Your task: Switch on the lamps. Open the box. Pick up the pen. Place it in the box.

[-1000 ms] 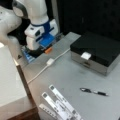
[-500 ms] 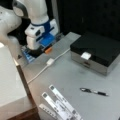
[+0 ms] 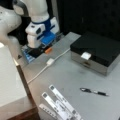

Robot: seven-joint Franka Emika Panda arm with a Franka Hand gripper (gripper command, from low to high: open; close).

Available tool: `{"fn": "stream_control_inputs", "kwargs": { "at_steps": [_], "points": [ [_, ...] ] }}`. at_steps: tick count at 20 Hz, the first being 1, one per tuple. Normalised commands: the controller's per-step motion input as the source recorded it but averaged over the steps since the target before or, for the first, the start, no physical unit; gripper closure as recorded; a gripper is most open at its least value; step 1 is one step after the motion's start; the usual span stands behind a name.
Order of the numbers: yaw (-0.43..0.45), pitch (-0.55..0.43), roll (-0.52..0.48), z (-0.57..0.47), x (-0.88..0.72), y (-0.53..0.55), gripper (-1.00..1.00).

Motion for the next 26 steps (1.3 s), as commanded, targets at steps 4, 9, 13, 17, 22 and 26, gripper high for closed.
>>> {"fn": "stream_control_inputs", "kwargs": {
  "at_steps": [4,9,13,17,22,26],
  "points": [
    [-0.080,0.087,0.076,0.15,0.10,0.09,-1.00],
    [-0.095,0.154,0.084,0.22,0.21,0.06,-1.00],
    [-0.100,0.207,0.076,0.30,0.40,0.07,-1.00],
    [-0.113,0.272,0.061,0.41,0.58,0.08,-1.00],
    [-0.158,0.320,0.105,0.42,0.76,0.10,-1.00],
    [-0.142,0.314,0.131,0.26,0.67,0.09,-1.00]
  ]
}}
